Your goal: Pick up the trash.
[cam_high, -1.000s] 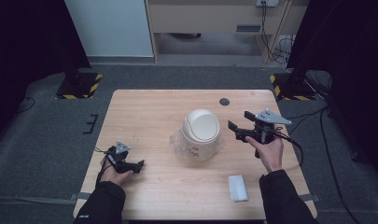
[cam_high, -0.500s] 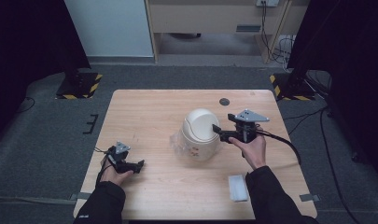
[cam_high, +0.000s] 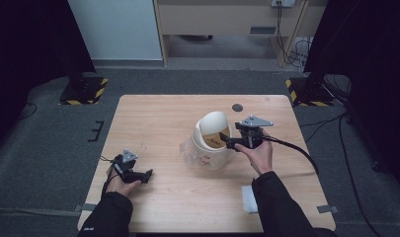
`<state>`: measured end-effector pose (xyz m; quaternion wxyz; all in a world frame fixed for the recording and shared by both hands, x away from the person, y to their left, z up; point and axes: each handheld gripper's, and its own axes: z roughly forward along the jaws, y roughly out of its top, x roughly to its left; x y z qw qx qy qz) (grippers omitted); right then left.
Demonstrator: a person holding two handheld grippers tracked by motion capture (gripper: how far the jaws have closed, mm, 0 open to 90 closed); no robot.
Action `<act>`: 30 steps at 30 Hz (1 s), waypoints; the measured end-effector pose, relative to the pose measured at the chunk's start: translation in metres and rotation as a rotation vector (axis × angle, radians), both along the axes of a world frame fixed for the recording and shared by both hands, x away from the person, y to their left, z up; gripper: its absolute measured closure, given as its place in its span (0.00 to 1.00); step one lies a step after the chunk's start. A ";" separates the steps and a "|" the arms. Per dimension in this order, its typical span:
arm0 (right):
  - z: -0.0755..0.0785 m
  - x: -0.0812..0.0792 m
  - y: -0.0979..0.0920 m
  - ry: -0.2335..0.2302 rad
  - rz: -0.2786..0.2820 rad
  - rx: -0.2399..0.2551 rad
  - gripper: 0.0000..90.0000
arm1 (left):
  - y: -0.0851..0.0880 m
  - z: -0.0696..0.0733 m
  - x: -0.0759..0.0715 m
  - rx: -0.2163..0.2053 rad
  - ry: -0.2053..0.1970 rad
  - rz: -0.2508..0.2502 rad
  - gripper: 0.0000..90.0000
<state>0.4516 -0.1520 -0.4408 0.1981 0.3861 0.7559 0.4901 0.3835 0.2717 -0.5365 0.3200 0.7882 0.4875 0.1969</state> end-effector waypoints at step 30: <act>0.006 -0.054 -0.075 -0.014 -0.026 0.048 0.27 | -0.023 0.030 -0.015 -0.092 -0.049 -0.060 0.29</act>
